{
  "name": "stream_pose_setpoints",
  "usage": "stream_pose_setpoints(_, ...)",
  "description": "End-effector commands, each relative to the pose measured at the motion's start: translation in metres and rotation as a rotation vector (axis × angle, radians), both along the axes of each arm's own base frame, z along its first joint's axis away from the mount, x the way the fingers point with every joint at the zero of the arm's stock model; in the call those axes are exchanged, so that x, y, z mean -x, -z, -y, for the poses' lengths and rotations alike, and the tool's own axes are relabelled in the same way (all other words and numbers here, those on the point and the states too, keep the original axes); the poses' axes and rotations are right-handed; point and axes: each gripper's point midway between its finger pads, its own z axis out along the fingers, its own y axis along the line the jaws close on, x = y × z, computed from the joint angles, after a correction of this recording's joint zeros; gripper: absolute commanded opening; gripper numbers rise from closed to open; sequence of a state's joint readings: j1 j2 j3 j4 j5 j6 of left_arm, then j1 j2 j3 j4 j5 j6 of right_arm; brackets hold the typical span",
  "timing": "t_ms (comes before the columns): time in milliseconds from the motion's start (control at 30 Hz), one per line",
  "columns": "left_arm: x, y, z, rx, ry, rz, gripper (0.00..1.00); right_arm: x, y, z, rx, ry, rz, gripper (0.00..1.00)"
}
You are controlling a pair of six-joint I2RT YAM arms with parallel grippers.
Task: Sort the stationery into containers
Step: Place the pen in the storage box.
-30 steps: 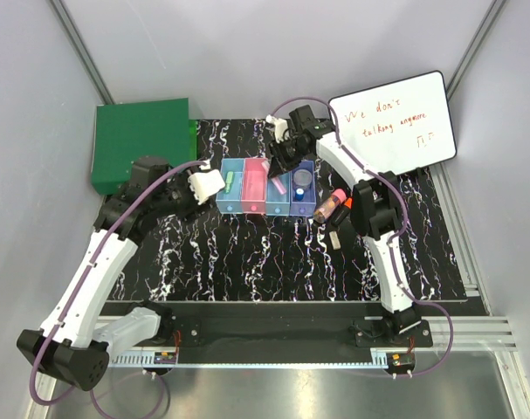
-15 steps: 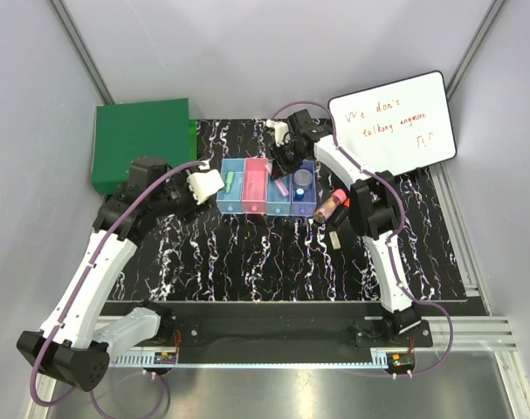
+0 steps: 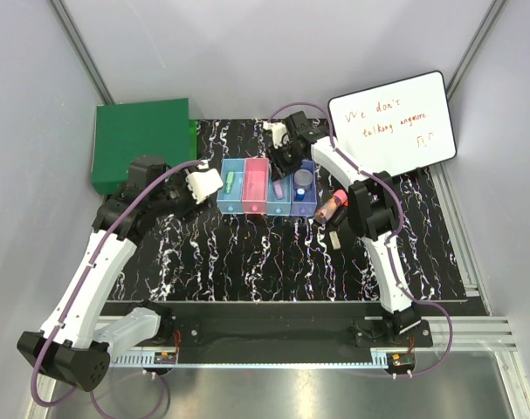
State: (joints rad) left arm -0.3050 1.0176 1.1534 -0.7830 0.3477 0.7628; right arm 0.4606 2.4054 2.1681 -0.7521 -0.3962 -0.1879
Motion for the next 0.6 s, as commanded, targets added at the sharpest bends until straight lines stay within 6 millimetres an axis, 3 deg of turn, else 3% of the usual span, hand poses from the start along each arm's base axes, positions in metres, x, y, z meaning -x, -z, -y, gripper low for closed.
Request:
stream_pose_setpoints(0,-0.007,-0.028,0.003,0.036,0.01,0.091,0.61,-0.002,-0.049,-0.003,-0.006,-0.012,0.12,0.44)
stream_pose_setpoints(267,-0.007,-0.036,0.005,0.058,0.007,0.1,0.61,0.006,-0.075,-0.001,-0.002,-0.026,0.172,0.44)
stream_pose_setpoints(367,-0.006,-0.038,0.005,0.063,0.004,0.105,0.61,0.007,-0.095,0.006,0.008,-0.023,0.22,0.44)
stream_pose_setpoints(400,-0.005,-0.038,0.004,0.062,0.001,0.106,0.61,0.009,-0.112,0.009,0.006,-0.023,0.254,0.44)
stream_pose_setpoints(467,-0.003,-0.033,0.003,0.055,0.0,0.099,0.61,0.016,-0.118,0.017,0.027,-0.038,0.274,0.44)
stream_pose_setpoints(500,-0.002,-0.033,0.002,0.053,0.002,0.102,0.62,0.023,-0.134,0.024,0.033,-0.035,0.303,0.43)
stream_pose_setpoints(533,-0.001,-0.031,0.002,0.05,0.003,0.101,0.62,0.032,-0.125,0.031,0.058,-0.043,0.281,0.43)
stream_pose_setpoints(567,0.0,-0.028,0.001,0.048,0.003,0.095,0.62,0.041,-0.139,0.039,0.066,-0.053,0.308,0.43)
